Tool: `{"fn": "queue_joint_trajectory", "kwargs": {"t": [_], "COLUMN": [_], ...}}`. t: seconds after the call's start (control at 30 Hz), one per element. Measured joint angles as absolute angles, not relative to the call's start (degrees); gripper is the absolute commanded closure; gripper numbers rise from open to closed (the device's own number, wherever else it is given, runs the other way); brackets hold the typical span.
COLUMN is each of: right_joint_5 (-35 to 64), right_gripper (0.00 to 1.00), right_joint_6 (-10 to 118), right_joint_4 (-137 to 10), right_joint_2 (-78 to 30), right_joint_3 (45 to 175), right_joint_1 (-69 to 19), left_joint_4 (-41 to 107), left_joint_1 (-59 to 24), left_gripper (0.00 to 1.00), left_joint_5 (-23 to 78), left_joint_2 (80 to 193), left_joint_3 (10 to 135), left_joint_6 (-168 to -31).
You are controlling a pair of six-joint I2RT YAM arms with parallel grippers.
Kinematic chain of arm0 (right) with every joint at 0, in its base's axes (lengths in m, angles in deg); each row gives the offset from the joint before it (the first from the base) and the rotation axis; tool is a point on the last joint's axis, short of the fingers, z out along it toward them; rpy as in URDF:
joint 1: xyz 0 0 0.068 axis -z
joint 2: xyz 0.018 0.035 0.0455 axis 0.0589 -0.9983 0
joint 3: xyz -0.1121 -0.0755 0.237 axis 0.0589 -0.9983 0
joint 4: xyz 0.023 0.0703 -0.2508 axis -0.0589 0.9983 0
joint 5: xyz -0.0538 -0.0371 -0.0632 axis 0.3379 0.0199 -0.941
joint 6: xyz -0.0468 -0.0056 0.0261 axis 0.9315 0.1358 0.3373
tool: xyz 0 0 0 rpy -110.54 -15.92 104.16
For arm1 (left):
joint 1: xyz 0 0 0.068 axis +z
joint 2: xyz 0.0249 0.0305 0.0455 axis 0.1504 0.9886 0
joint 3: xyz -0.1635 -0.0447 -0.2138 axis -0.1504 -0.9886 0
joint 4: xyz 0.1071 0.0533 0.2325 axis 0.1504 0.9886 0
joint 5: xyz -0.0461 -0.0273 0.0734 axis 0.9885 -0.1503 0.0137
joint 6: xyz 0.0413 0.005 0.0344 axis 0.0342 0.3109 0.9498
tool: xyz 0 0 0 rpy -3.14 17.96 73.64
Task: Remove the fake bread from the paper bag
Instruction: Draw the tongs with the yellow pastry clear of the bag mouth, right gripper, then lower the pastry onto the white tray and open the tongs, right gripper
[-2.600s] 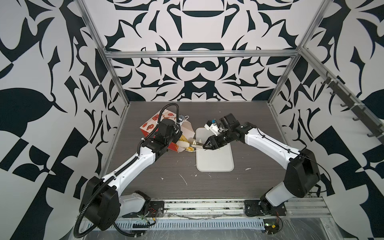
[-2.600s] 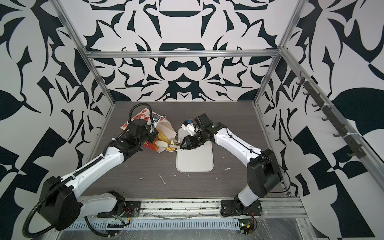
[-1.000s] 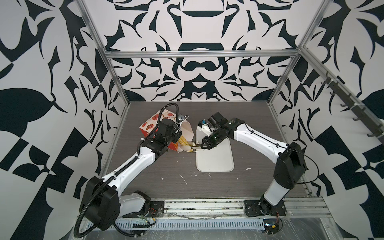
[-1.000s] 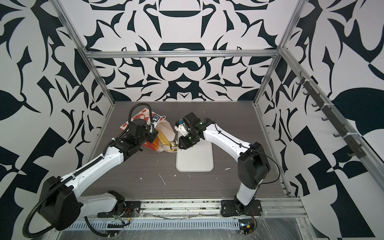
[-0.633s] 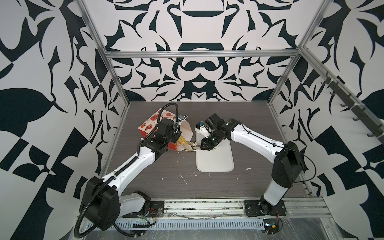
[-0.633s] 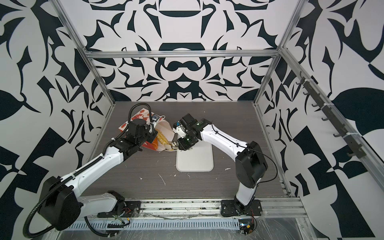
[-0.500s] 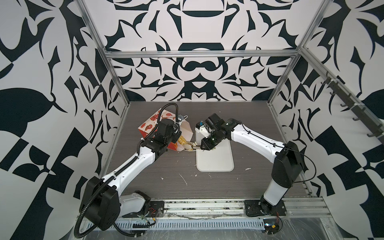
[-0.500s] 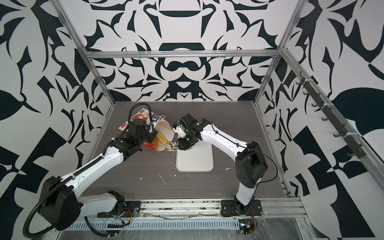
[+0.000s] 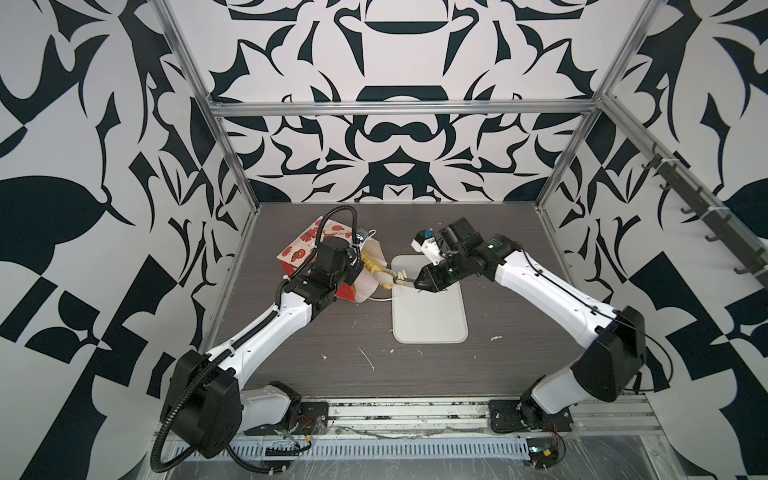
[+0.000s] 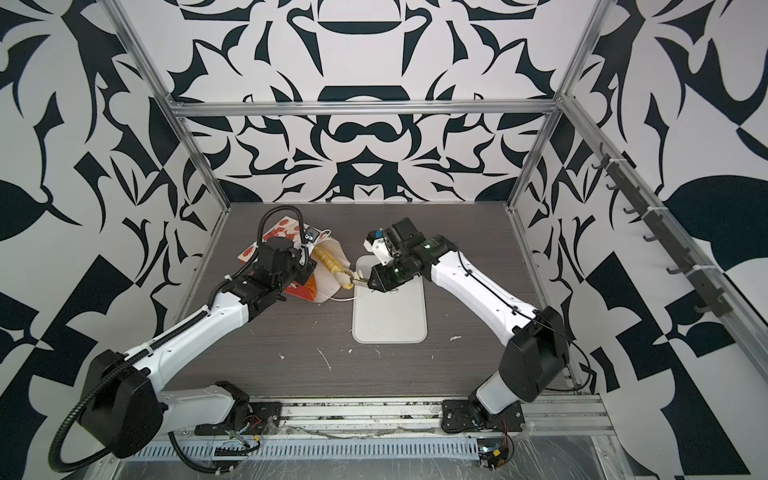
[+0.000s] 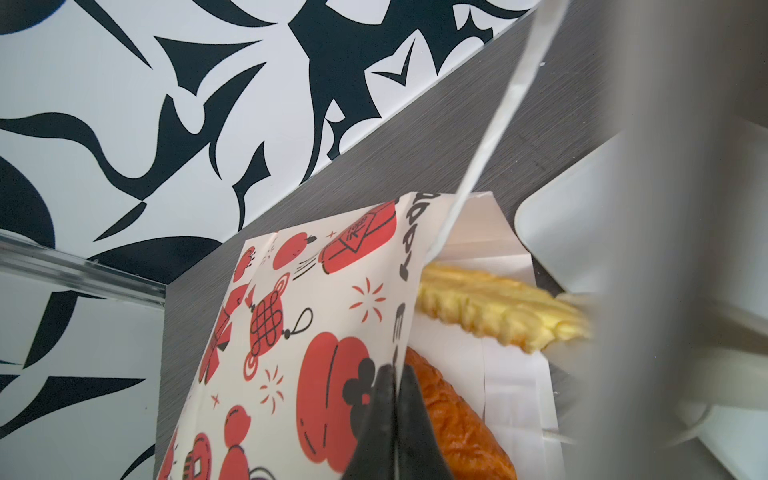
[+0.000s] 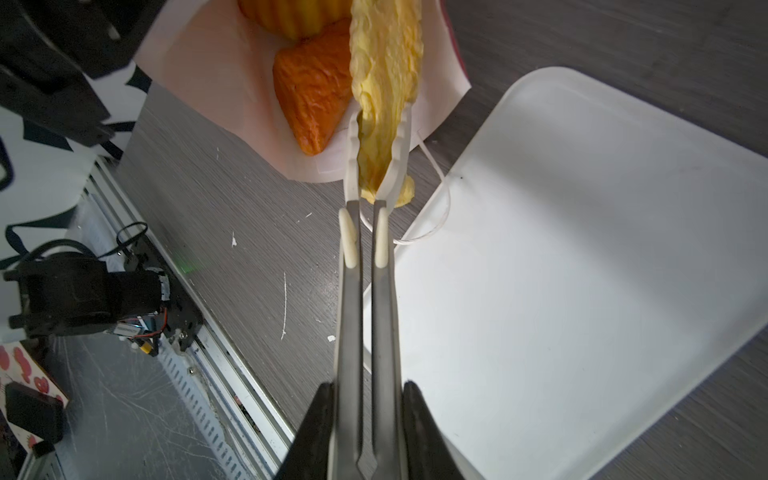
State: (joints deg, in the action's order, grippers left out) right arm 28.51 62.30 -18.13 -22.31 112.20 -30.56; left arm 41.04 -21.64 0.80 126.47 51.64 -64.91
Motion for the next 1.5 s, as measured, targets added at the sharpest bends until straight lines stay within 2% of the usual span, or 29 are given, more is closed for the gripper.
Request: {"fn": "queue_joint_trajectory", "kwargs": {"t": [0.43,0.93,1.1,1.5], "right_joint_5": [30.98,29.27,30.45,35.98], "right_gripper": [1.00,1.00,1.00,1.00], "right_joint_6": [55.76,48.44,45.71,40.22], "right_joint_4": [-17.99,-16.44,-17.78,-26.85], "right_joint_2": [-6.68,10.34,13.60,13.21], "right_joint_3": [96.70,87.87,82.82,73.42], "right_joint_1": [-26.45,-25.86,-24.79,-22.21], "left_joint_4": [38.46,37.08,37.08,37.10], "left_joint_1": [-21.66,-21.66,-21.70,-21.70], "left_gripper": [1.00,1.00,1.00,1.00], "left_joint_5": [-0.77,-2.91,-3.00,-2.76], "left_joint_2": [129.38,130.60,130.60,130.54], "left_joint_3": [51.64,52.06,52.06,52.06], "left_joint_6": [-65.00,-65.30,-65.35,-65.39]}}
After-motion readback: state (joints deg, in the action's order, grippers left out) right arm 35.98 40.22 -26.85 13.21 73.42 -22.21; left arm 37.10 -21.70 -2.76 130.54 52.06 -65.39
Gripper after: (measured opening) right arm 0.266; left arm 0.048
